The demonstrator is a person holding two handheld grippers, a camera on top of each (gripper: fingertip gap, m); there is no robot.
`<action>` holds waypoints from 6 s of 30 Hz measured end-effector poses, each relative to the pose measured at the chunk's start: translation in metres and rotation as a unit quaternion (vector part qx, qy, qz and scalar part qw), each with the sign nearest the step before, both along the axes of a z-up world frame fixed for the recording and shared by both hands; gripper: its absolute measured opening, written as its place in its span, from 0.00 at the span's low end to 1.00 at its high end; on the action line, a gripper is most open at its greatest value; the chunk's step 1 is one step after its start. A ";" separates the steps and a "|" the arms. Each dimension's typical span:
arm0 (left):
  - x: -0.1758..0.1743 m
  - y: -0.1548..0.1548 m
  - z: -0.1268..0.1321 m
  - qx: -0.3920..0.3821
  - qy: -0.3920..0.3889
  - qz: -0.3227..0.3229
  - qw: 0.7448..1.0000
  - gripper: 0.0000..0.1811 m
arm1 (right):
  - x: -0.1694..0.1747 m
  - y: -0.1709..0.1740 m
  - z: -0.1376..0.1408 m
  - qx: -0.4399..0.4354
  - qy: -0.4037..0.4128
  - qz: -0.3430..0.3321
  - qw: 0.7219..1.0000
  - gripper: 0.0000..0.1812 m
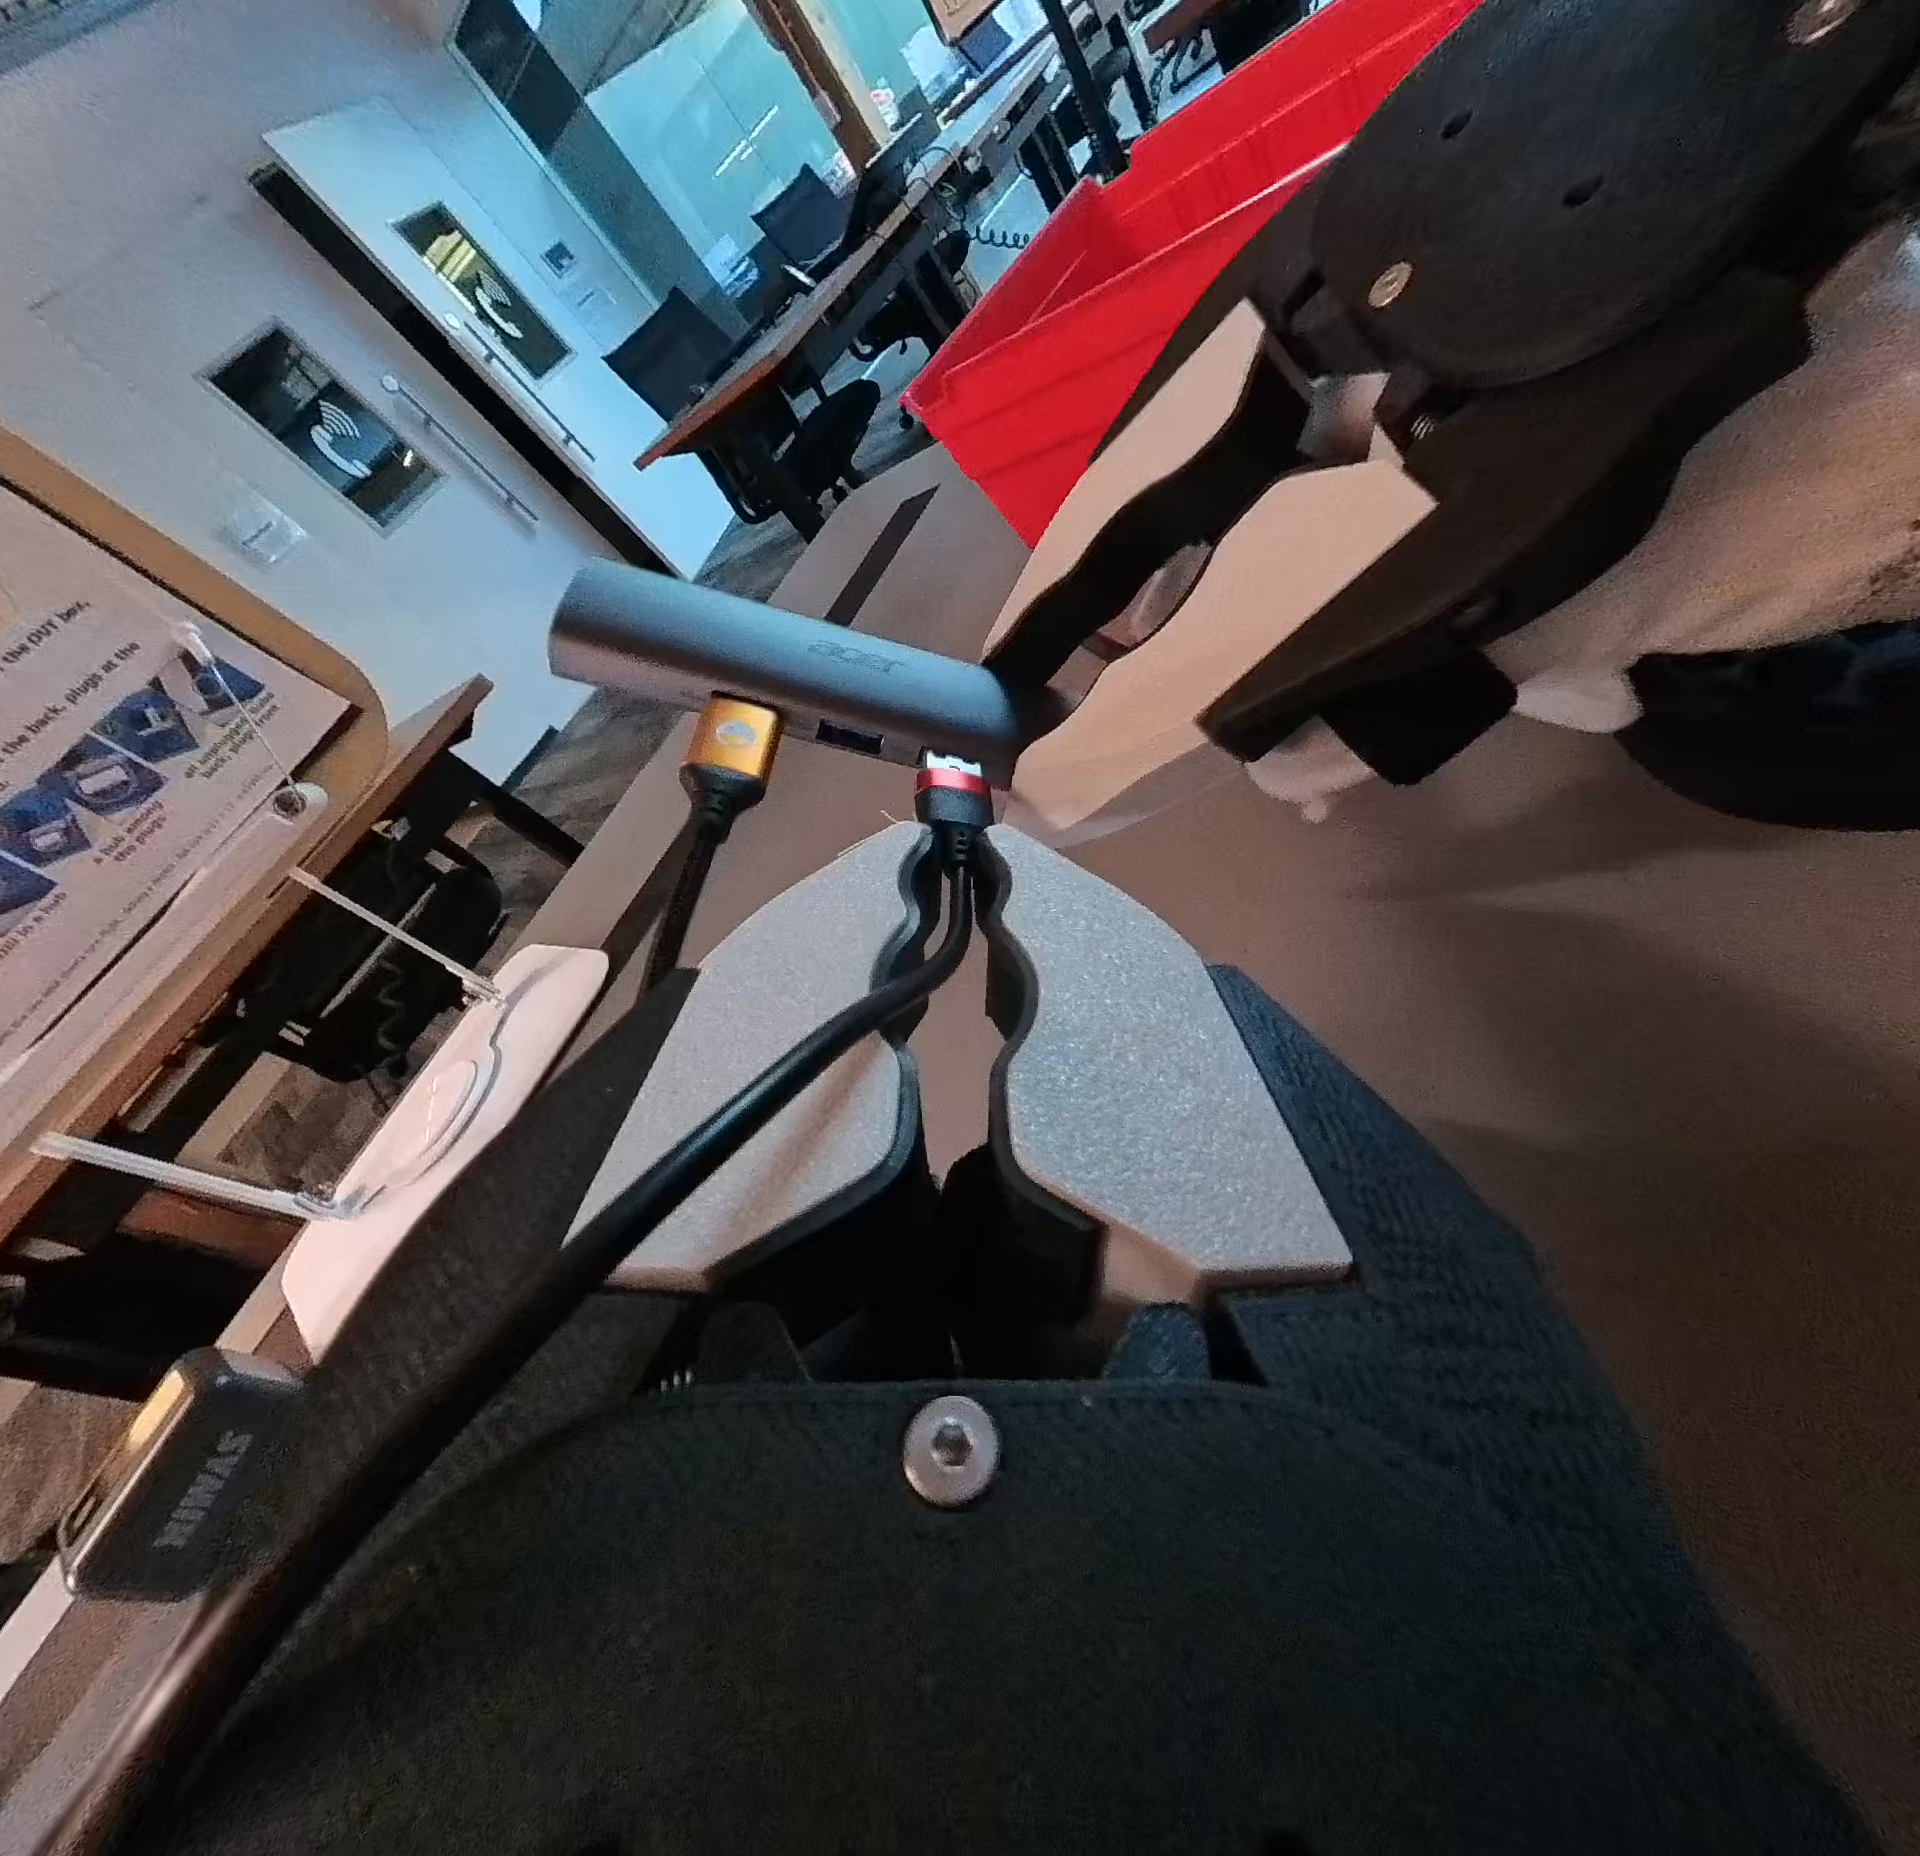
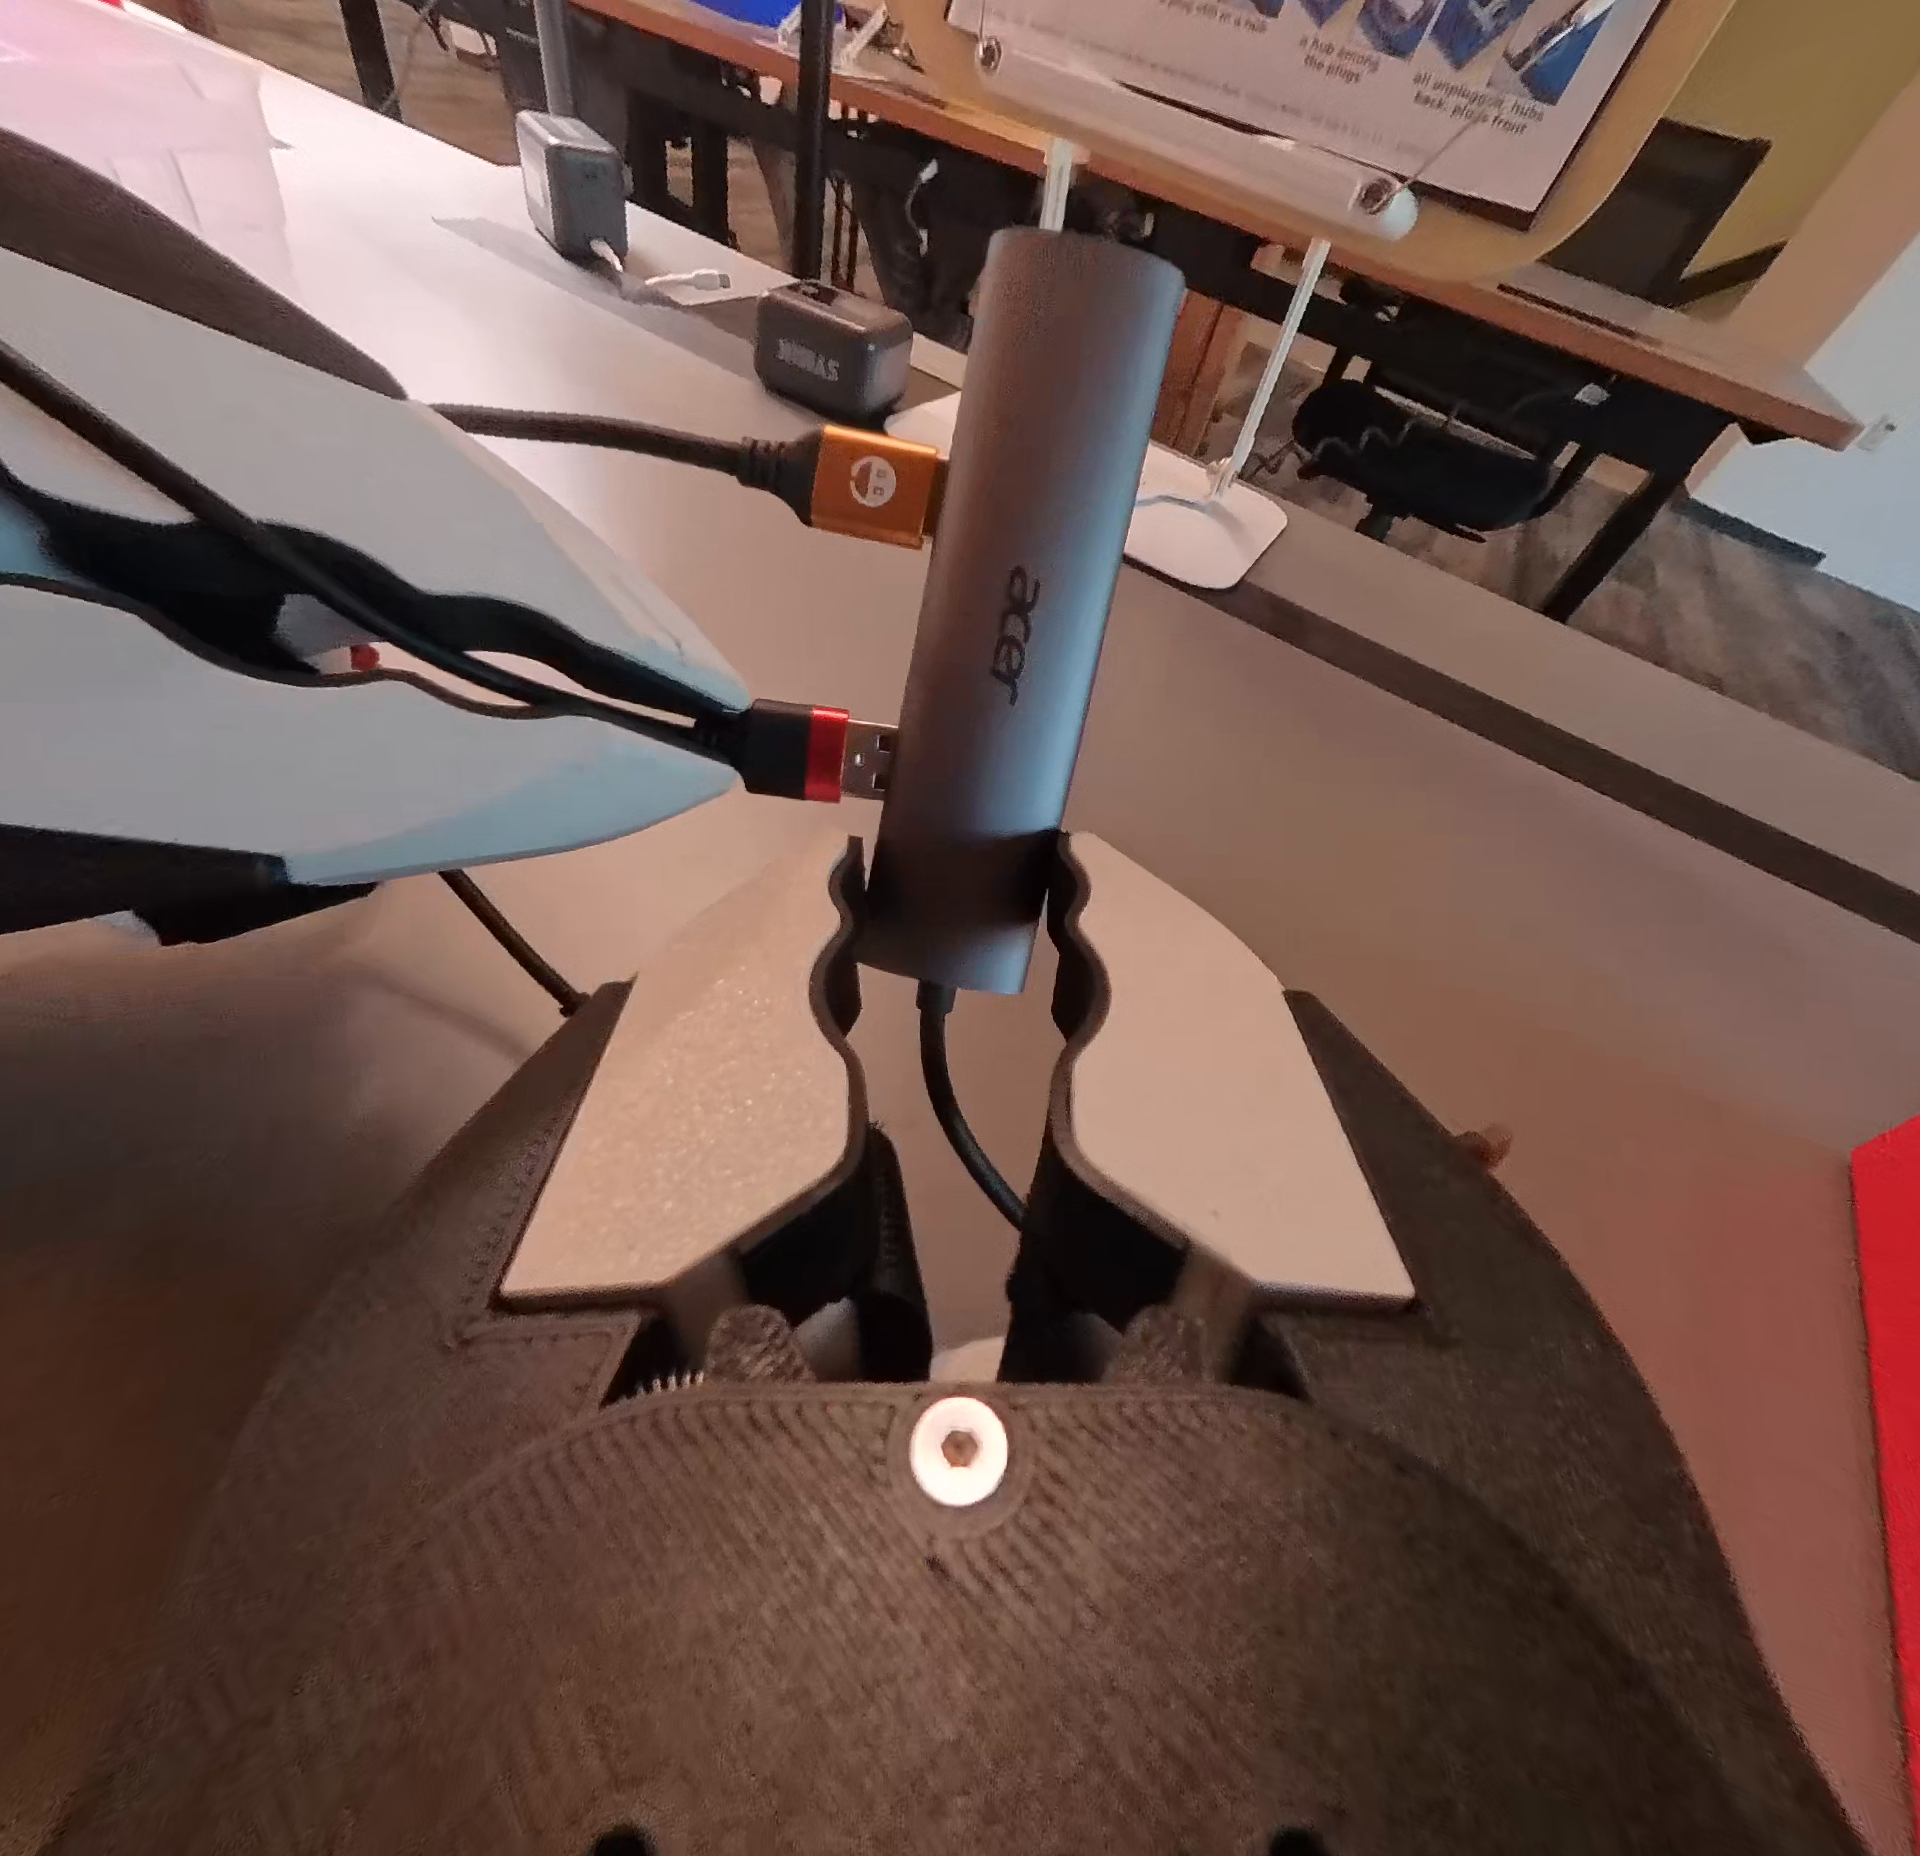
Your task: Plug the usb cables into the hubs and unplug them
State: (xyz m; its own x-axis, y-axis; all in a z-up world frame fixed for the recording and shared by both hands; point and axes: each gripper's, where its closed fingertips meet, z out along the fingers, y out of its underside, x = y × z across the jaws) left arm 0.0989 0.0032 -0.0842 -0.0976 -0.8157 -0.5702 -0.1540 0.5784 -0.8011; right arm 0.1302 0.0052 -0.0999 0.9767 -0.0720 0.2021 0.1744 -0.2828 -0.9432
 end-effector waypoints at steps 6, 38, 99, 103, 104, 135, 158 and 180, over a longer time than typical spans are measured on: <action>-0.007 -0.006 0.007 0.008 -0.014 -0.017 1.000 0.03 | -0.007 -0.001 0.005 0.022 0.004 0.036 0.999 0.19; -0.021 -0.035 0.045 -0.124 -0.118 -0.164 0.971 0.17 | -0.004 -0.013 0.036 0.133 0.065 0.028 0.989 0.18; -0.049 0.108 0.063 -0.748 -0.253 -0.164 0.592 0.23 | 0.171 -0.211 0.247 0.418 -0.103 -0.240 0.870 0.17; -0.047 0.108 0.059 -0.760 -0.245 -0.166 0.579 0.22 | 0.217 -0.242 0.217 0.261 -0.248 -0.424 0.831 0.17; -0.047 0.108 0.060 -0.765 -0.246 -0.171 0.570 0.22 | 0.223 -0.246 0.212 0.213 -0.281 -0.454 0.818 0.17; -0.047 0.095 0.069 -0.754 -0.236 -0.211 0.576 0.22 | 0.240 -0.175 0.109 0.005 -0.024 -0.298 0.954 0.56; -0.057 -0.014 0.109 -0.134 -0.283 -0.182 0.932 0.36 | 0.082 -0.051 0.140 0.397 -0.062 -0.084 0.912 0.48; -0.313 0.297 0.070 -0.060 0.305 0.213 0.926 0.41 | 0.093 -0.043 0.131 0.382 -0.010 -0.066 0.922 0.47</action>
State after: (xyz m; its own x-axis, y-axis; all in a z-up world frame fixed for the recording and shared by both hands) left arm -0.2140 0.2999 -0.0145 -0.0265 -0.9079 -0.4184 -0.7928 0.2740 -0.5444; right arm 0.2229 -0.0381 0.0313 0.9458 -0.3189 0.0620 0.2064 0.4425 -0.8727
